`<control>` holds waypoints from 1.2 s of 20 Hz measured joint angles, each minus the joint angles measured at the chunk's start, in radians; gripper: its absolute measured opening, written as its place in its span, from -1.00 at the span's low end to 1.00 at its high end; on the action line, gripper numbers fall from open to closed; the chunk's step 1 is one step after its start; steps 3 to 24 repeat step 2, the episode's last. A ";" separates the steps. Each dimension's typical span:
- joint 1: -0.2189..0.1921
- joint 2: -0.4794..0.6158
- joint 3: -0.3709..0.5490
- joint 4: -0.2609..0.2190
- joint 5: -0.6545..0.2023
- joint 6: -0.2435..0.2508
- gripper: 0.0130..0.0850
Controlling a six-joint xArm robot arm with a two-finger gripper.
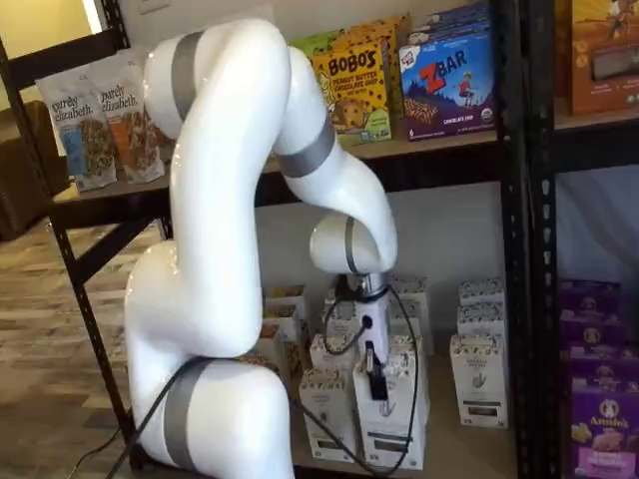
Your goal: Pick up the white box with a green strip in the middle, on the bottom shelf, the sixth box from the left
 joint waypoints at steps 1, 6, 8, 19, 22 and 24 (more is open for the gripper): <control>0.000 -0.018 0.003 0.008 0.017 -0.007 0.00; 0.001 -0.030 0.005 0.011 0.029 -0.010 0.00; 0.001 -0.030 0.005 0.011 0.029 -0.010 0.00; 0.001 -0.030 0.005 0.011 0.029 -0.010 0.00; 0.001 -0.030 0.005 0.011 0.029 -0.010 0.00; 0.001 -0.030 0.005 0.011 0.029 -0.010 0.00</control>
